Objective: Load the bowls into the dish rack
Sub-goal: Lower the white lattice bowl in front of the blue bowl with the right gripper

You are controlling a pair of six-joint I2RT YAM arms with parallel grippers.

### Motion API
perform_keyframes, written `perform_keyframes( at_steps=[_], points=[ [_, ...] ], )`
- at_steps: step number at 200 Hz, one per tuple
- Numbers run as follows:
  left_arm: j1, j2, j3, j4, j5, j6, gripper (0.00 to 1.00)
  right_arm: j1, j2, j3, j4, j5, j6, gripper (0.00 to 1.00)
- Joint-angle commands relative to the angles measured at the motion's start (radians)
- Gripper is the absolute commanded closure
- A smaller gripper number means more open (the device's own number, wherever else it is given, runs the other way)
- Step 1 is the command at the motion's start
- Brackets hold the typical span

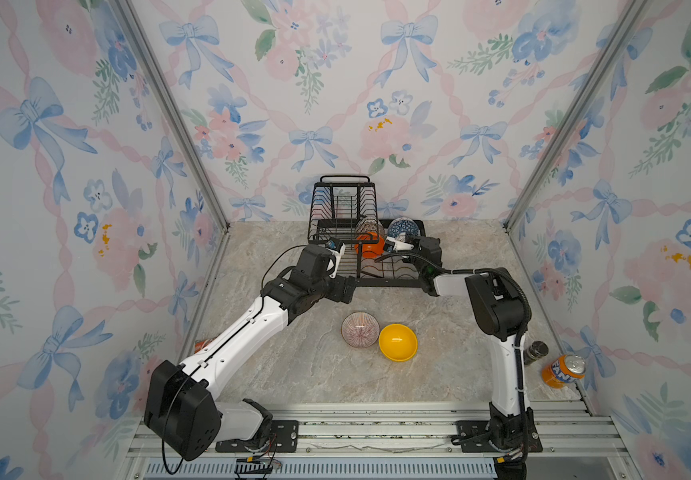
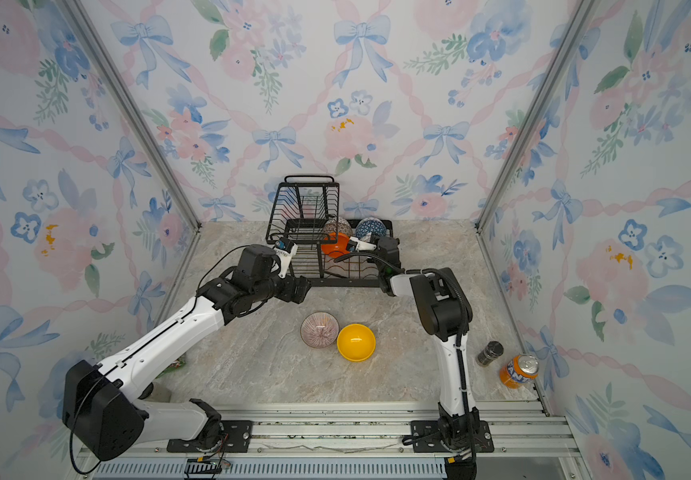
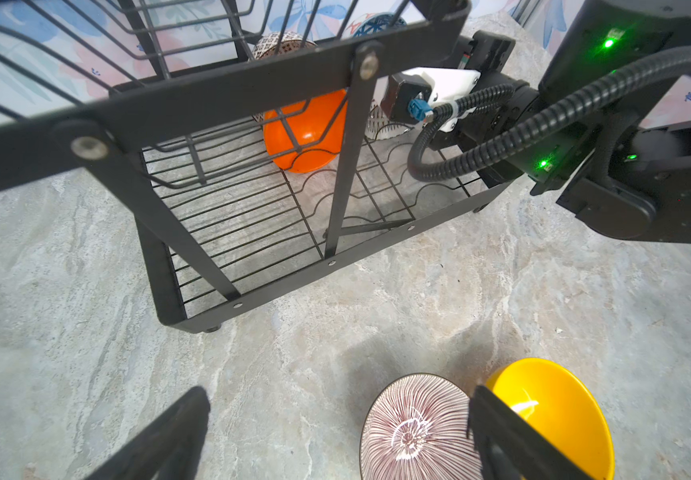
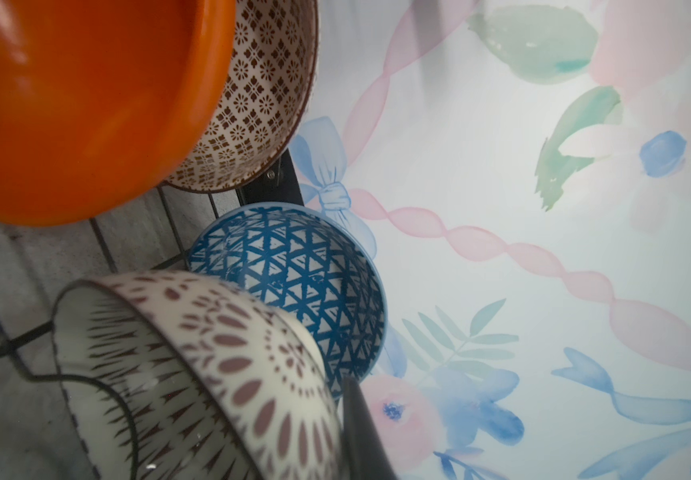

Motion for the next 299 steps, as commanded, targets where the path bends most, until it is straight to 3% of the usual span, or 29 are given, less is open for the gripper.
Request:
perform_keyframes(
  at_steps=[1, 94, 232, 299],
  points=[
    [0.009, -0.034, -0.018, -0.009, 0.006, -0.002, 0.02, 0.001, -0.036, -0.006, -0.035, -0.045, 0.037, 1.0],
    [0.011, -0.054, -0.024, -0.021, 0.002, -0.008, 0.02, 0.006, -0.043, 0.004, -0.087, -0.059, 0.055, 0.81],
    [0.01, -0.063, -0.025, -0.027, 0.001, -0.01, 0.02, 0.01, -0.063, 0.015, -0.102, -0.06, 0.071, 0.69],
    [0.01, -0.05, -0.021, -0.027, 0.002, -0.007, 0.02, 0.006, -0.087, 0.009, -0.124, -0.065, 0.078, 0.54]
  ],
)
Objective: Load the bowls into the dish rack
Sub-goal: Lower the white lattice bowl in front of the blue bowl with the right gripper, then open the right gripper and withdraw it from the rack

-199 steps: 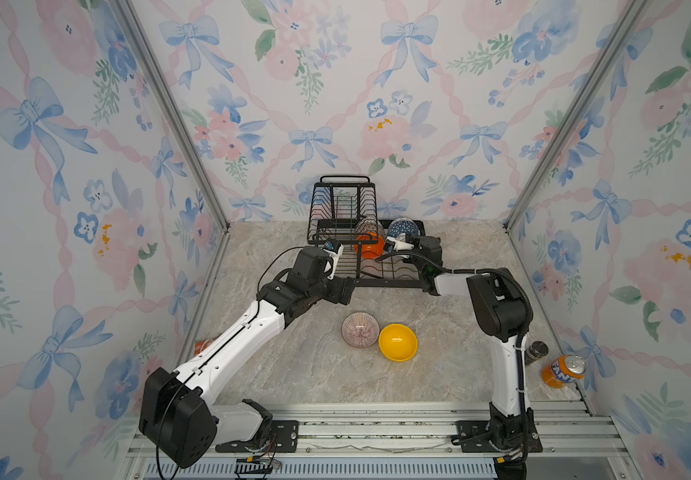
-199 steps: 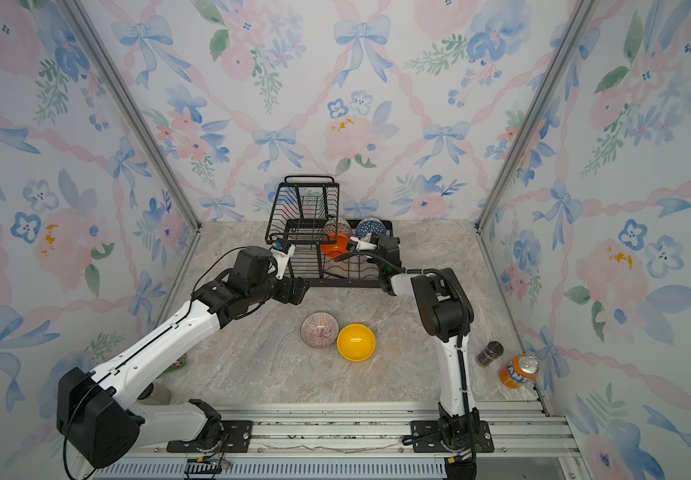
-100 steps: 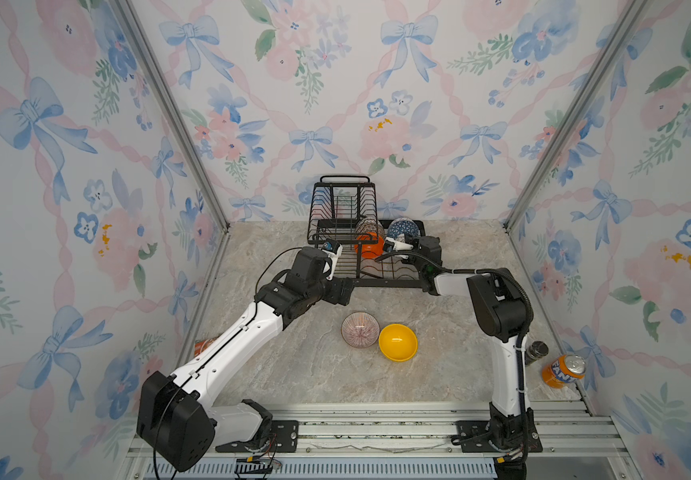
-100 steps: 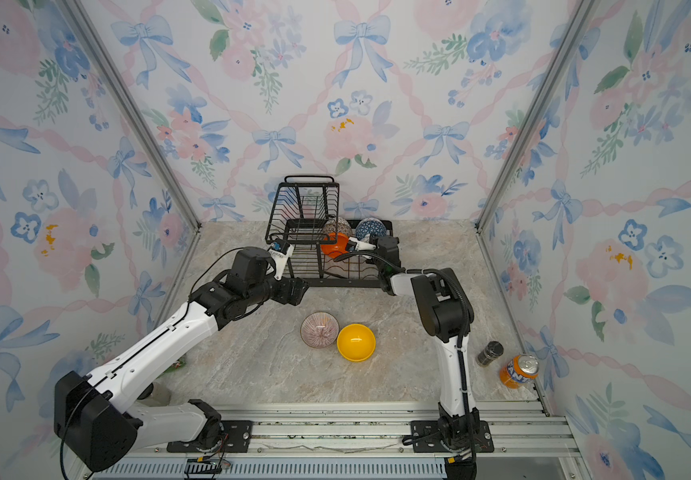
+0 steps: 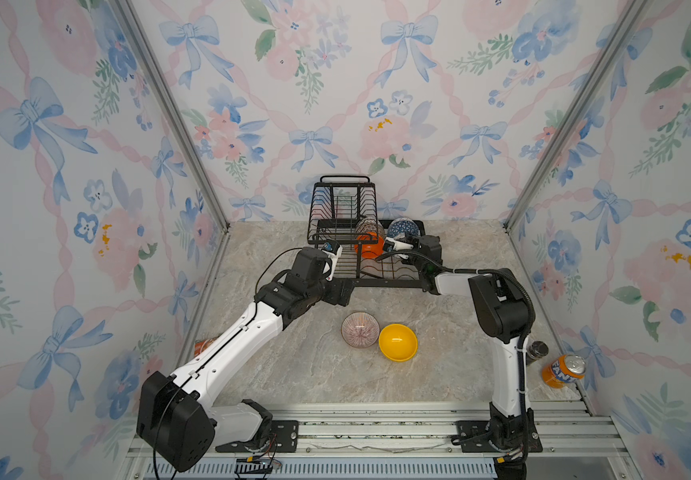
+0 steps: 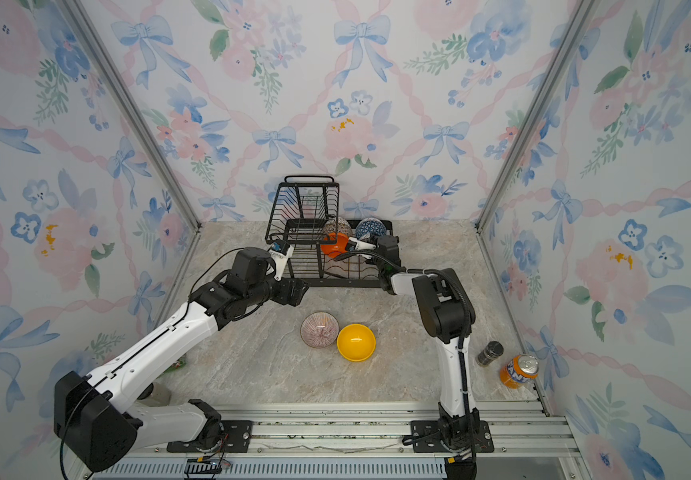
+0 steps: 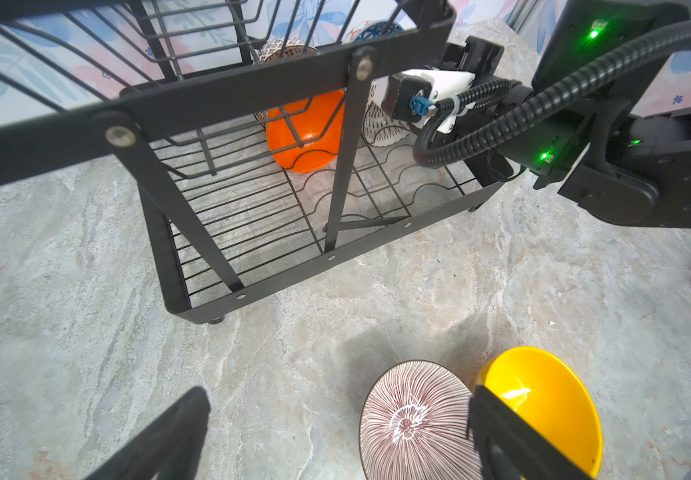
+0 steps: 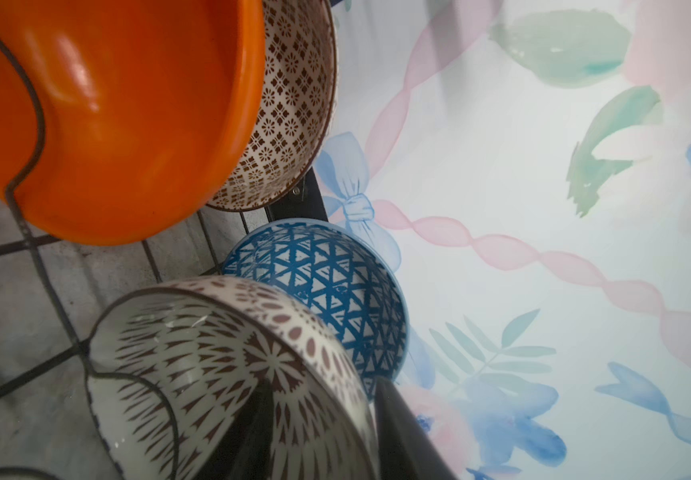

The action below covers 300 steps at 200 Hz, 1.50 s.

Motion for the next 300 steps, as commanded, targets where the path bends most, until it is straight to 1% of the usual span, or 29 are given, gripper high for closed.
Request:
perform_keyframes(
  at_steps=[1, 5, 8, 22, 28, 41, 62, 110, 142, 165, 198, 217, 234, 259, 284, 300],
  points=[
    [0.008, -0.001, -0.004, -0.008, 0.002, -0.007, 0.02, 0.005, -0.054, 0.007, -0.02, -0.012, 0.02, 0.54],
    [0.008, -0.002, -0.004, -0.008, 0.002, -0.007, 0.02, 0.004, -0.056, 0.006, -0.021, -0.013, 0.02, 0.53],
    [0.008, -0.001, -0.004, -0.009, 0.002, -0.007, 0.02, 0.004, -0.057, 0.005, -0.024, -0.014, 0.022, 0.51],
    [0.008, 0.0, -0.004, -0.007, 0.002, -0.007, 0.02, 0.002, -0.067, -0.002, -0.023, -0.014, 0.022, 0.45],
    [0.008, 0.0, -0.005, -0.007, 0.002, -0.006, 0.02, 0.002, -0.071, -0.004, -0.024, -0.014, 0.023, 0.4],
    [0.008, 0.001, -0.007, -0.006, 0.002, -0.005, 0.02, 0.0, -0.081, -0.014, -0.023, -0.015, 0.028, 0.24],
    [0.01, -0.001, -0.013, -0.008, 0.002, -0.006, 0.02, -0.001, -0.1, -0.034, -0.011, -0.011, 0.042, 0.11],
    [0.011, -0.016, -0.035, -0.006, 0.003, -0.008, 0.02, -0.001, -0.162, -0.076, -0.028, 0.0, 0.085, 0.01],
    [0.01, -0.008, -0.053, -0.003, 0.021, -0.009, 0.02, 0.011, -0.243, -0.115, -0.064, 0.041, 0.166, 0.03],
    [0.008, -0.003, -0.071, -0.002, 0.047, -0.022, 0.02, 0.031, -0.341, -0.148, -0.148, 0.072, 0.284, 0.03],
    [-0.004, -0.005, -0.105, -0.001, 0.044, -0.035, 0.02, 0.054, -0.492, -0.143, -0.376, 0.112, 0.543, 0.03],
    [-0.012, -0.009, -0.121, 0.0, 0.042, -0.042, 0.02, 0.054, -0.553, -0.118, -0.544, 0.105, 0.682, 0.03],
    [-0.016, -0.017, -0.134, 0.003, 0.04, -0.048, 0.02, 0.054, -0.602, -0.097, -0.673, 0.081, 0.773, 0.03],
    [-0.019, -0.03, -0.166, 0.018, 0.05, -0.061, 0.02, 0.054, -0.641, -0.078, -0.809, 0.035, 0.87, 0.03],
    [-0.02, -0.037, -0.199, 0.038, 0.077, -0.082, 0.02, 0.052, -0.67, -0.113, -0.805, 0.055, 0.904, 0.03],
    [-0.024, -0.039, -0.22, 0.047, 0.087, -0.101, 0.02, 0.035, -0.662, -0.082, -0.858, 0.045, 0.943, 0.03]
  ],
)
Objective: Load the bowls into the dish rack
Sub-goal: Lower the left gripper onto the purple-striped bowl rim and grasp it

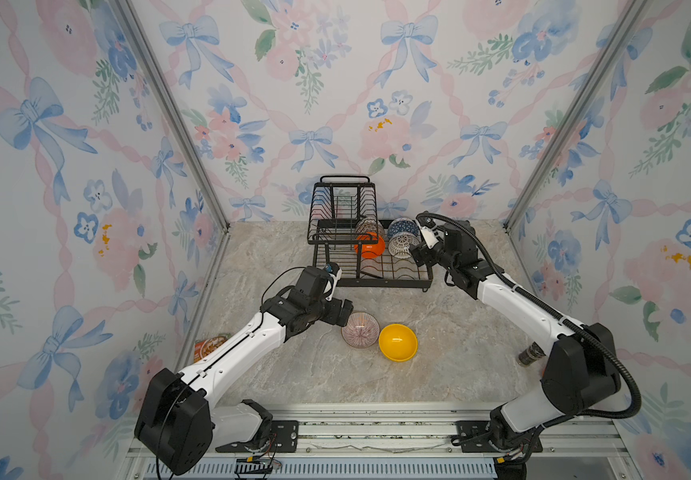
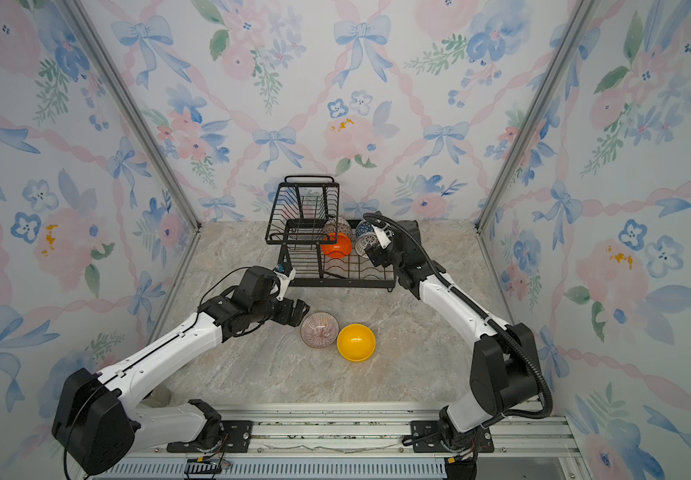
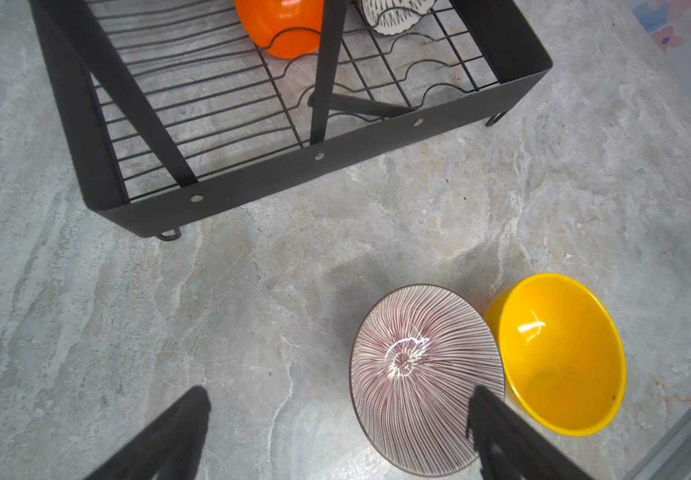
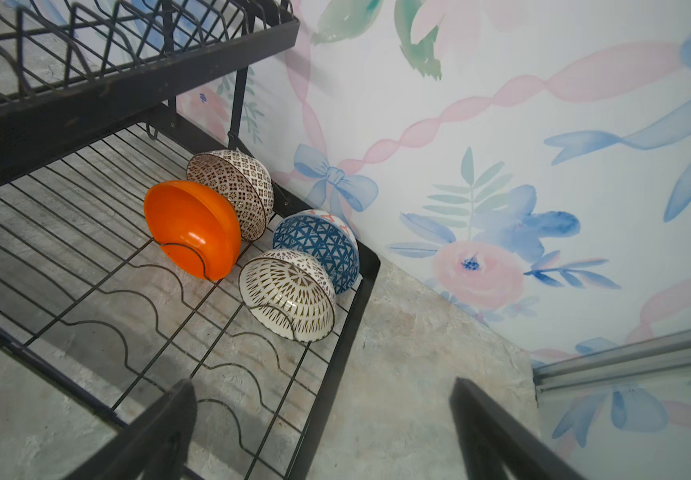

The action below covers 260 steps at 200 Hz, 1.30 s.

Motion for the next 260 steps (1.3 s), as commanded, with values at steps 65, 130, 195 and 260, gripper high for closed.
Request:
perform_keyframes(
  at_steps=[65, 130, 195, 260],
  points=[
    [-0.015, -0.025, -0.132, 0.1, 0.045, -0.113, 0.02, -0.043, 0.04, 0.094, -0.234, -0.136, 0.194, 0.03],
    [-0.023, 0.042, -0.163, 0.166, 0.078, -0.131, 0.02, -0.056, 0.092, 0.147, -0.308, -0.184, 0.23, 0.03],
    [-0.033, 0.1, -0.211, 0.186, 0.092, -0.143, 0.02, -0.055, 0.148, 0.176, -0.342, -0.21, 0.232, 0.03],
    [-0.041, 0.155, -0.211, 0.217, 0.108, -0.151, 0.06, -0.054, 0.153, 0.175, -0.348, -0.213, 0.228, 0.03]
  ],
)
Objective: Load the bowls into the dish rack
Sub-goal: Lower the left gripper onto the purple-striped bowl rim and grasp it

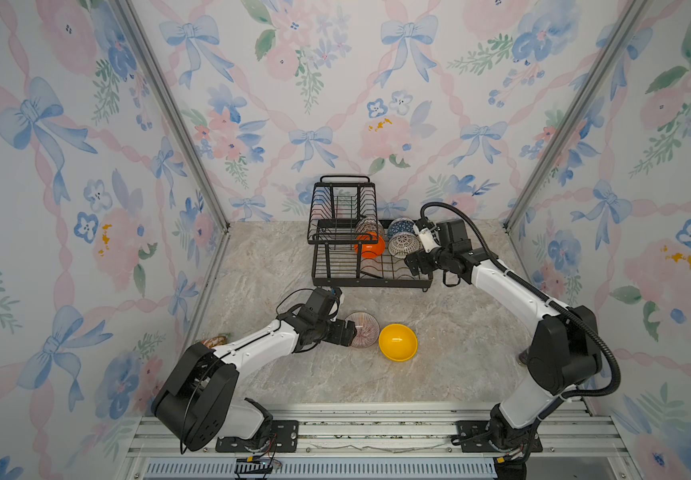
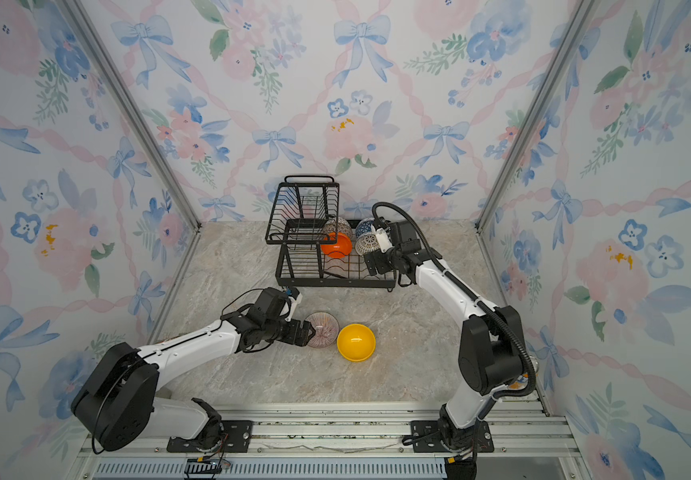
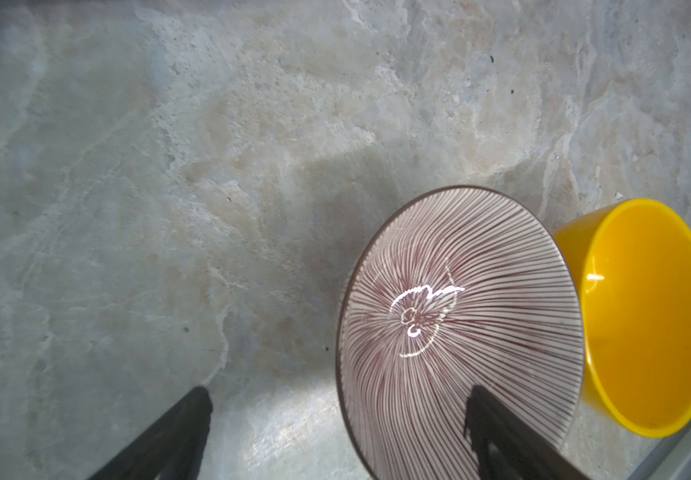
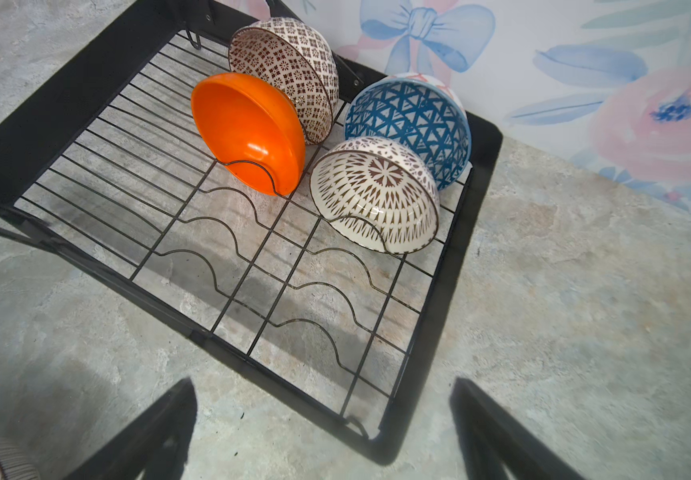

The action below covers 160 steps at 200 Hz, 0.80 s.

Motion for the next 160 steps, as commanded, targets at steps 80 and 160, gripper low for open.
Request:
perform_keyframes(
  at_steps=[80, 160],
  points=[
    [-0.027, 0.064, -0.001, 0.051, 0.027, -0.024, 0.24, 0.0, 0.008, 0.021, -0.032, -0.018, 0.003, 0.03],
    [-0.036, 0.09, 0.0, 0.075, 0.033, -0.027, 0.39, 0.004, 0.008, 0.017, -0.035, -0.015, -0.001, 0.03]
  ],
)
